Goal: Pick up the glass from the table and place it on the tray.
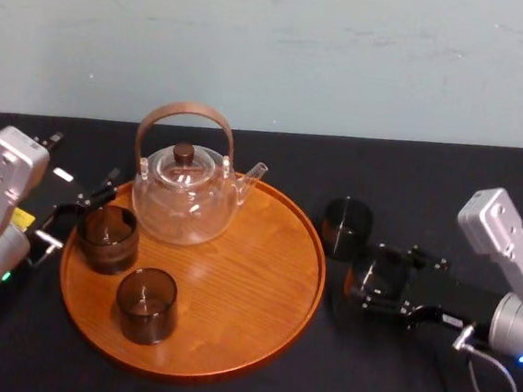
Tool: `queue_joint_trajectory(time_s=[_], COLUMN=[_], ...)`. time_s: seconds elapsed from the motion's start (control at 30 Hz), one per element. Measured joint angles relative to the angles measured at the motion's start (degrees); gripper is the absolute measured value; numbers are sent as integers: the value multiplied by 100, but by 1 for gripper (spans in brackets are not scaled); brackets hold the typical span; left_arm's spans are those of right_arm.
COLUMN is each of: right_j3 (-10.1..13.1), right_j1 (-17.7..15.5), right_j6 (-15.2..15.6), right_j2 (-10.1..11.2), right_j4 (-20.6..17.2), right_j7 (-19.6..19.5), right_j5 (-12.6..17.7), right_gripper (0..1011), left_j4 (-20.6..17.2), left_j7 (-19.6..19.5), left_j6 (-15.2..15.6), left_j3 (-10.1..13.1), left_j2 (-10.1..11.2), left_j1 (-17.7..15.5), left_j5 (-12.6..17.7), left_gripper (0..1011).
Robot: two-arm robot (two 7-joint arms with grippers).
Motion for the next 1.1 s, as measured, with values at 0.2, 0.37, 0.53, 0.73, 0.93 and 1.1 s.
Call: queue_joint_trajectory(time_s=[0.2, 0.37, 0.53, 0.73, 0.93, 1.1], right_j3=[18, -84, -272, -501, -690, -832], right_j1=[139, 310, 551, 798, 978, 1088], right_j6=[-21, -73, -129, -161, -170, -194], right_j2=[32, -18, -142, -294, -409, -501], right_j4=[-56, -34, 55, 167, 249, 304], right_j7=[10, 60, 140, 234, 295, 354], right_j5=[15, -15, -101, -183, -251, -283], right_gripper=[908, 908, 908, 908, 908, 908], left_j4=[0, 0, 0, 0, 0, 0], left_j7=[0, 0, 0, 0, 0, 0], left_j6=[0, 0, 0, 0, 0, 0], left_j3=[0, 0, 0, 0, 0, 0], left_j2=[0, 0, 0, 0, 0, 0], left_j1=[0, 0, 0, 0, 0, 0], left_j5=[0, 0, 0, 0, 0, 0], left_gripper=[1001, 1002, 1001, 1001, 1001, 1001])
